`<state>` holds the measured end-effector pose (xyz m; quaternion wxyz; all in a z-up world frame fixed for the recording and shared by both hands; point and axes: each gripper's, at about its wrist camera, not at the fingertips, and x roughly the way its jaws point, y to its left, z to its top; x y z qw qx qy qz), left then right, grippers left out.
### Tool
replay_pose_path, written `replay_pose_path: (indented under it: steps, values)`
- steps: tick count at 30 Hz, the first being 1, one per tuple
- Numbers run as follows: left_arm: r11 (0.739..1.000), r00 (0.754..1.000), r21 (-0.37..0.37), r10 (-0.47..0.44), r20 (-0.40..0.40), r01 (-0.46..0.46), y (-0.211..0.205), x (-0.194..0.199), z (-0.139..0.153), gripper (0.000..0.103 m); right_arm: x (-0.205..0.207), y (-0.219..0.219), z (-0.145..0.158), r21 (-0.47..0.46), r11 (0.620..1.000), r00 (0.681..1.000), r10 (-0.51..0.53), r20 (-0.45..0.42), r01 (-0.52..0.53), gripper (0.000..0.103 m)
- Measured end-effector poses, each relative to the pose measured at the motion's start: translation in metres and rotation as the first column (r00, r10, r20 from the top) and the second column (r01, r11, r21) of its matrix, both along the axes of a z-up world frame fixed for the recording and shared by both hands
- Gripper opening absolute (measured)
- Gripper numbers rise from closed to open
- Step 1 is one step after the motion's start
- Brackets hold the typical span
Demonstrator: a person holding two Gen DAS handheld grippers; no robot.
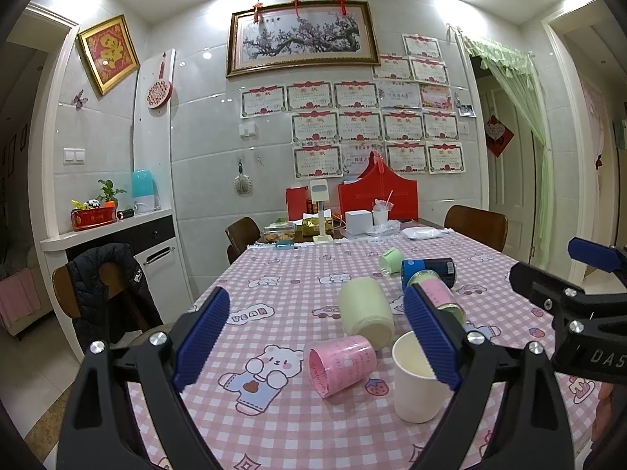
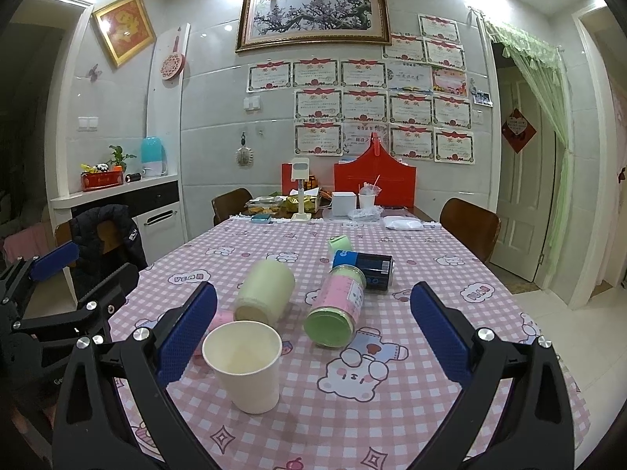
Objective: Flip cup upside down
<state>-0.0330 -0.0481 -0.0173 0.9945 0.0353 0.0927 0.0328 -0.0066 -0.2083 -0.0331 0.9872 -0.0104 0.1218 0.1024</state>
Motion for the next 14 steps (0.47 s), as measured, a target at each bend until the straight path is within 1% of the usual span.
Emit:
replay_pose_path:
  steps: [5, 9, 14]
  values:
    - [1.000, 1.000, -0.007, -0.007, -0.012, 0.007, 0.004, 0.009, -0.005, 0.089, 0.003, 0.001, -0.002, 0.000, 1.000, 1.000, -0.016, 0.000, 0.016, 0.095]
    - [1.000, 0.999, -0.014, -0.014, -0.031, 0.013, 0.007, 0.018, -0.009, 0.089, 0.011, 0.001, -0.002, 0.024, 1.000, 1.000, -0.005, -0.025, 0.005, 0.095]
    - [1.000, 0.997, -0.018, -0.018, -0.079, 0.017, 0.011, 0.033, -0.016, 0.089, 0.026, 0.003, -0.003, 0.049, 0.999, 0.998, 0.011, -0.056, -0.008, 0.095]
